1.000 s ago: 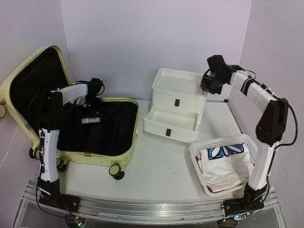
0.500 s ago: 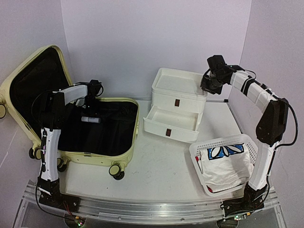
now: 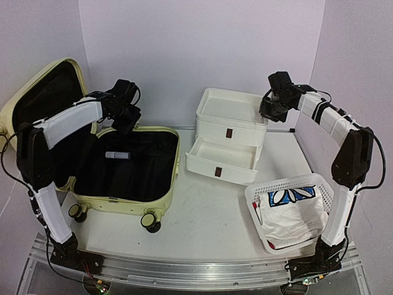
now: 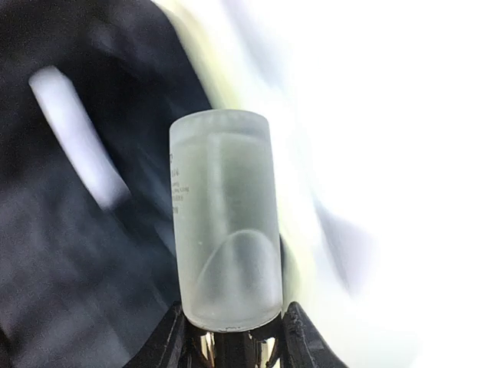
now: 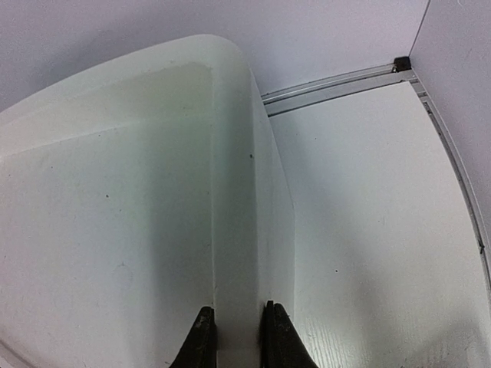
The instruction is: Open, take out, and arrange the luggage
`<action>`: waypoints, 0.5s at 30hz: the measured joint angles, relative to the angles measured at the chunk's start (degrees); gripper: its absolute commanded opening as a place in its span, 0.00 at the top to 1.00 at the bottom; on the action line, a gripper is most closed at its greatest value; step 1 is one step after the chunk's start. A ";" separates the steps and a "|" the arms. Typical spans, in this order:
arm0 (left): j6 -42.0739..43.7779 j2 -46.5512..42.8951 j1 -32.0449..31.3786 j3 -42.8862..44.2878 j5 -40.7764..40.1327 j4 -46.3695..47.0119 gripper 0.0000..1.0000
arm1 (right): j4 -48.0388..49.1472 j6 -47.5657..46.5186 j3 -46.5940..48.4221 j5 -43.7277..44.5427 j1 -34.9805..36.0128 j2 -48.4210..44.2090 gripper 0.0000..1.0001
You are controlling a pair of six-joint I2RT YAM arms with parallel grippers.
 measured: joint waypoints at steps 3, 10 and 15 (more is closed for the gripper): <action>0.57 -9.79 -9.73 -6.93 0.37 7.54 0.82 | 0.44 0.11 -0.42 -0.11 -0.02 -0.20 1.00; 2.91 -14.34 -26.67 -15.43 3.04 25.38 0.83 | 0.63 1.16 -0.57 -0.85 -0.17 -0.26 1.00; 15.54 -11.28 -32.26 -16.39 4.98 33.62 0.84 | 0.66 1.42 -0.57 -1.64 -0.35 -0.26 1.00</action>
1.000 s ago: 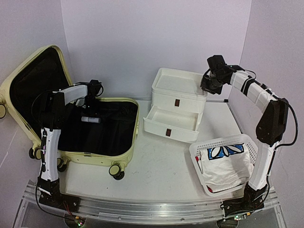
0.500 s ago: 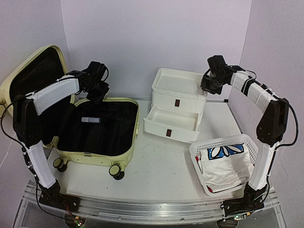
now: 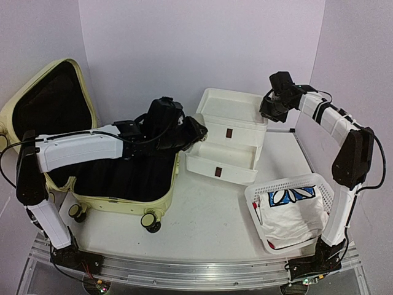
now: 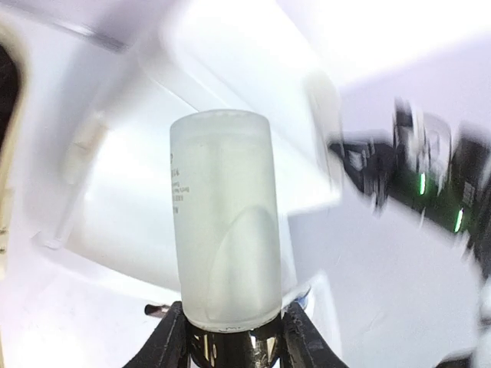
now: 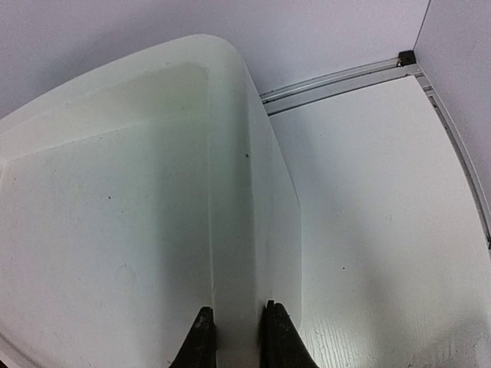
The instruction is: Open, take out, and arrange the luggage
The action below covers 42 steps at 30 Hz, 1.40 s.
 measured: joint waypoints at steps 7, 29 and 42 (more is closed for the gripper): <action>41.00 5.25 -5.33 0.59 13.68 3.08 0.83 | 0.63 -0.13 -0.66 -1.01 -0.24 -0.39 1.00; 126.14 24.13 2.56 26.69 13.51 -24.26 0.83 | 1.86 -1.57 -1.88 -1.44 -0.31 -1.03 1.00; 133.44 34.93 4.42 37.29 12.02 -25.66 0.67 | 1.86 -1.68 -1.88 -1.53 -0.31 -1.03 1.00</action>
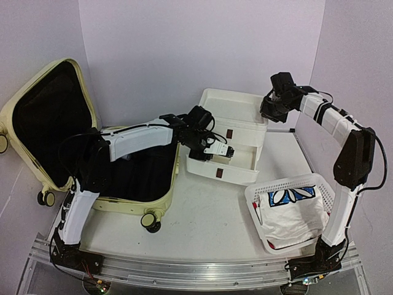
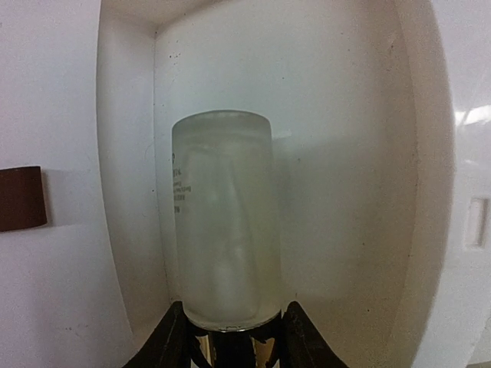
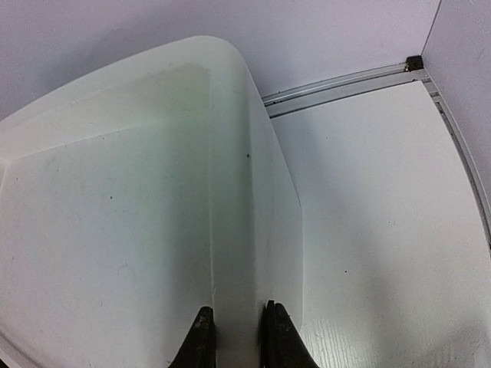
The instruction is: Open, take out, and arrange the luggage
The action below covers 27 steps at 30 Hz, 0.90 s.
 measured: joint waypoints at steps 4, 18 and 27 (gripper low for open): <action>0.44 1.20 0.46 1.20 0.04 -0.02 0.43 | -0.02 -0.04 0.00 0.02 0.00 0.00 1.00; -10.62 -3.48 1.29 1.62 4.20 0.15 0.22 | -0.07 -0.74 0.04 -0.44 0.00 0.00 1.00; -45.00 -23.15 1.77 -5.31 6.99 4.85 0.29 | -0.09 -0.74 0.07 -0.42 0.00 0.00 1.00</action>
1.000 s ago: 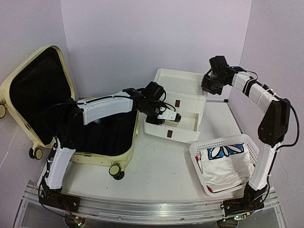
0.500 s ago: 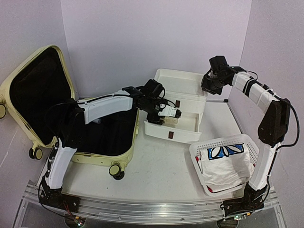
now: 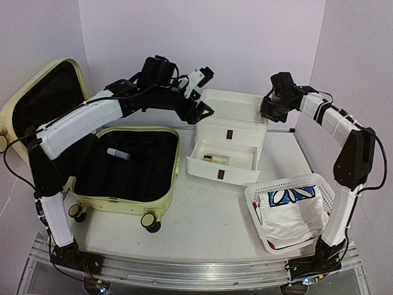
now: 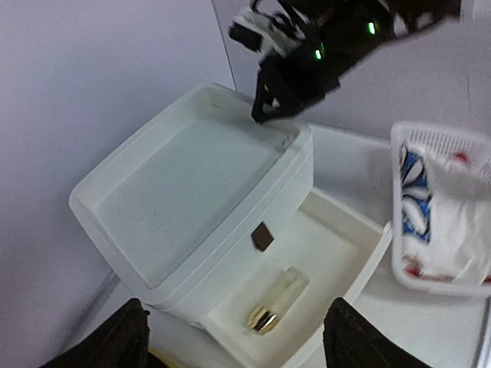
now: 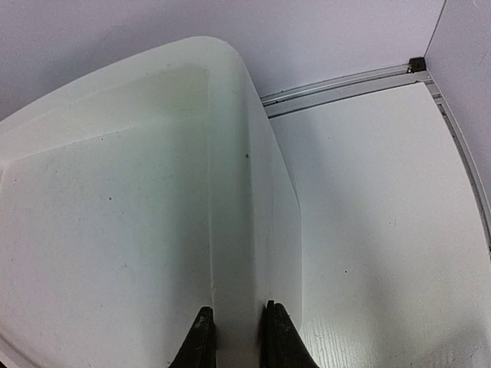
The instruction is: Open, take out, and arrange the luggage
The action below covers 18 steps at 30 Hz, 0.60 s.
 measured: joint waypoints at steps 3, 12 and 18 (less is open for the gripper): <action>-19.10 -6.69 -0.28 -7.23 0.92 5.05 0.37 | 0.00 0.02 0.00 0.00 0.00 0.00 1.00; -63.30 -8.17 -7.52 -34.91 -2.64 19.41 0.56 | 0.00 0.09 0.00 -0.04 0.00 0.00 1.00; -75.87 -5.49 -9.57 -42.75 -8.57 29.27 0.71 | 0.00 0.24 0.00 -0.15 -0.02 0.02 1.00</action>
